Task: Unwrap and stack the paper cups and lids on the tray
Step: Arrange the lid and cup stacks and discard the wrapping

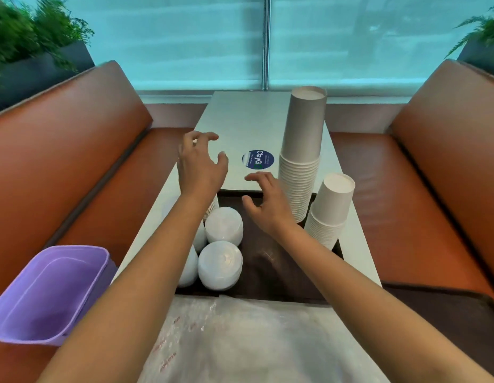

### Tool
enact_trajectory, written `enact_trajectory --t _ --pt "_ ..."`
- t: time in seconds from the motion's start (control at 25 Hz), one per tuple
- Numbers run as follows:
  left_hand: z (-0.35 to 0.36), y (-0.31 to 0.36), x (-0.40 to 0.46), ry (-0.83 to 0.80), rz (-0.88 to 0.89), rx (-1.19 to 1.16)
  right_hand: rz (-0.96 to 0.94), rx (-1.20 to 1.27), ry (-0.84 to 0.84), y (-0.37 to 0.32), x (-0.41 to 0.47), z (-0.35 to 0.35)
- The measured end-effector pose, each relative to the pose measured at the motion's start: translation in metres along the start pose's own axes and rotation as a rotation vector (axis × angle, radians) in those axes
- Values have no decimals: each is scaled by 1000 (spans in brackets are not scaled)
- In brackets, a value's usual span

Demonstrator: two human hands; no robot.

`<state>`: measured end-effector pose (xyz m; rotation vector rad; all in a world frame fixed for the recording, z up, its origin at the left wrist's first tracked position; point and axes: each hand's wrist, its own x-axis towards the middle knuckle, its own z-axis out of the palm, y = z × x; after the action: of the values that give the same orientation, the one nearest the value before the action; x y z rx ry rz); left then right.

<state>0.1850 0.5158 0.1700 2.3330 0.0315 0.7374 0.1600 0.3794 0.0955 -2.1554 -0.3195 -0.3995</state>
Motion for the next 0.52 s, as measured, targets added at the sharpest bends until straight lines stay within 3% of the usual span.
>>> enact_trajectory --t 0.16,0.32,0.52 --pt "-9 -33 36 -141 -156 158 184 28 -173 -9 47 31" --pt "-1 -51 53 -343 -283 84 297 80 -296 -8 79 66" --pt "22 -65 60 -387 -264 48 311 290 -375 -6 99 97"
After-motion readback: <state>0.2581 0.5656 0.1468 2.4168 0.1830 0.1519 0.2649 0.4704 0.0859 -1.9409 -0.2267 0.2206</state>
